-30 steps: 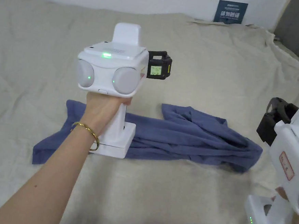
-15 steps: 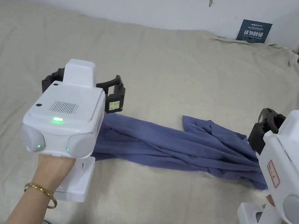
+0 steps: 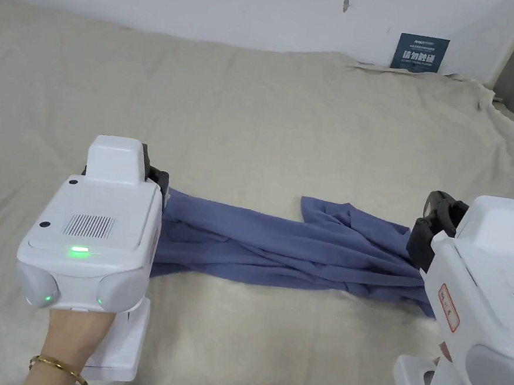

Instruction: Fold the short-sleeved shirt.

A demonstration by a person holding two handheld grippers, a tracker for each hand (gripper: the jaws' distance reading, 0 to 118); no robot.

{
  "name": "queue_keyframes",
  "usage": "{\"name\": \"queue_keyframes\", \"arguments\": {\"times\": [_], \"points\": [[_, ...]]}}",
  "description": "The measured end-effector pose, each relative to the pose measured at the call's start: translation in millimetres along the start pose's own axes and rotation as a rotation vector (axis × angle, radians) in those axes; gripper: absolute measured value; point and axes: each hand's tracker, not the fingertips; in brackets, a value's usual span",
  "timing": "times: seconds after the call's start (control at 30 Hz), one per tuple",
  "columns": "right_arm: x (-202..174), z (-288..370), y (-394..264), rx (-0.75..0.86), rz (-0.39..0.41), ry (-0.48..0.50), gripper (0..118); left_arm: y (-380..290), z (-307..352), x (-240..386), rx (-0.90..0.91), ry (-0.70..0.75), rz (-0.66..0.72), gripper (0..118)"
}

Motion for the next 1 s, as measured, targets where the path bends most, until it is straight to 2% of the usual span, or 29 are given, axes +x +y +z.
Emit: {"name": "queue_keyframes", "arguments": {"times": [0.4,0.43,0.47,0.5,0.53,0.57,0.6,0.63,0.77,0.83,0.9,1.0], "points": [[11.1,-13.2,5.0,-0.067,-0.016,-0.001,0,1.3,6.3,1.9,0.001,-0.013,0.019,0],[12.5,-17.9,7.1,-0.093,-0.015,0.002,4,1.3,6.2,1.9,0.002,-0.016,0.020,0],[14.6,-23.7,9.5,-0.110,-0.012,0.004,14,1.3,5.8,1.9,0.002,-0.017,0.020,0],[16.8,-30.8,12.5,-0.134,-0.013,0.015,32,1.5,5.2,1.8,0.001,-0.018,0.020,0],[18.8,-38.2,15.8,-0.174,-0.010,0.022,62,2.5,6.1,2.7,0.002,-0.020,0.019,0],[21.7,-48.5,19.8,-0.214,-0.028,0.035,82,3.2,6.0,3.1,0.001,-0.022,0.019,0],[25.2,-58.4,23.1,-0.249,-0.037,0.035,97,3.5,5.4,2.9,0.001,-0.024,0.020,0],[27.3,-67.8,26.6,-0.288,-0.047,0.031,106,3.7,4.9,2.7,0.002,-0.026,0.021,0],[34.4,-113.3,41.9,-0.382,-0.064,0.051,110,5.4,0.3,2.4,0.004,-0.027,0.027,0],[36.0,-147.4,45.8,-0.502,-0.004,0.043,110,6.8,-2.6,3.3,0.004,-0.030,0.030,0],[40.4,-182.6,42.9,-0.603,0.016,0.045,110,7.4,-6.4,3.8,0.006,-0.032,0.034,0],[50.7,-228.9,32.5,-0.740,-0.041,0.010,110,10.0,-11.7,5.8,0.008,-0.029,0.037,0]]}}
